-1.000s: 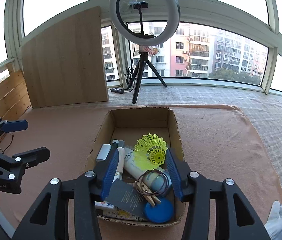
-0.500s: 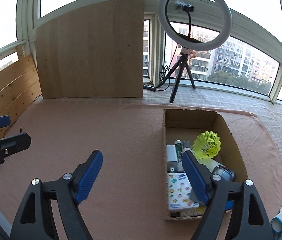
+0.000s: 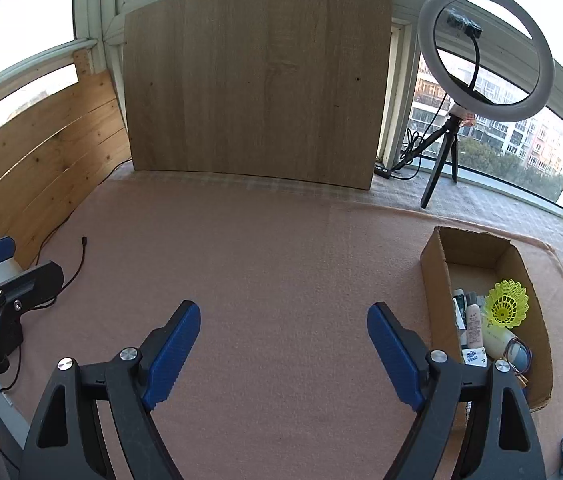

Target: Organize objects

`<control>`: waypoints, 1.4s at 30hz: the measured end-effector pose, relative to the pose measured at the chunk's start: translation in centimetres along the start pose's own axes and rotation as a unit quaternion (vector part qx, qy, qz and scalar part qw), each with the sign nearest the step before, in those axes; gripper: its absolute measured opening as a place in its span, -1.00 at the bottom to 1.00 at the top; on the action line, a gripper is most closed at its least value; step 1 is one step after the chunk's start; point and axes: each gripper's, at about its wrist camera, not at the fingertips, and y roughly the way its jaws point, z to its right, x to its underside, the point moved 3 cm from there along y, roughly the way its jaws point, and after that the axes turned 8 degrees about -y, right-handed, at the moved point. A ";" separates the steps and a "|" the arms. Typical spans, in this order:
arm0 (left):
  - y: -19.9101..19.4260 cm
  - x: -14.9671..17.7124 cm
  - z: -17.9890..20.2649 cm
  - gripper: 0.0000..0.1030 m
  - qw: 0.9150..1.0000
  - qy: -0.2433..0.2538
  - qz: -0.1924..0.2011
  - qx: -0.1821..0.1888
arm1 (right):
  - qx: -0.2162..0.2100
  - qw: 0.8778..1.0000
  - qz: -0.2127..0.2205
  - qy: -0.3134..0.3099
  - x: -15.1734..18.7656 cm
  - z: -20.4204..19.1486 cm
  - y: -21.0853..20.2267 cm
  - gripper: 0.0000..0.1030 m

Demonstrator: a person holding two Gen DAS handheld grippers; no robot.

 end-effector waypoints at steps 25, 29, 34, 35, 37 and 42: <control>-0.4 0.9 2.3 0.99 1.000 0.019 -0.004 0.001 | -0.003 1.000 0.002 0.007 0.8 0.6 -1.1 0.61; -0.4 0.9 2.3 0.99 1.000 0.019 -0.004 0.000 | -0.003 1.000 0.002 0.008 0.8 0.6 -1.1 0.61; -0.3 1.0 2.3 0.99 1.000 0.022 -0.006 0.000 | -0.004 1.000 0.002 0.008 0.9 0.7 -1.1 0.61; -0.3 1.0 2.3 0.99 1.000 0.023 -0.006 0.000 | -0.004 1.000 0.002 0.008 0.9 0.8 -1.1 0.61; -0.2 1.0 2.3 0.99 1.000 0.023 -0.007 0.001 | -0.004 1.000 0.001 0.008 0.9 0.8 -1.1 0.61; 0.0 1.0 2.4 0.99 1.000 0.025 -0.010 0.002 | -0.005 1.000 0.000 0.008 0.9 0.9 -1.0 0.61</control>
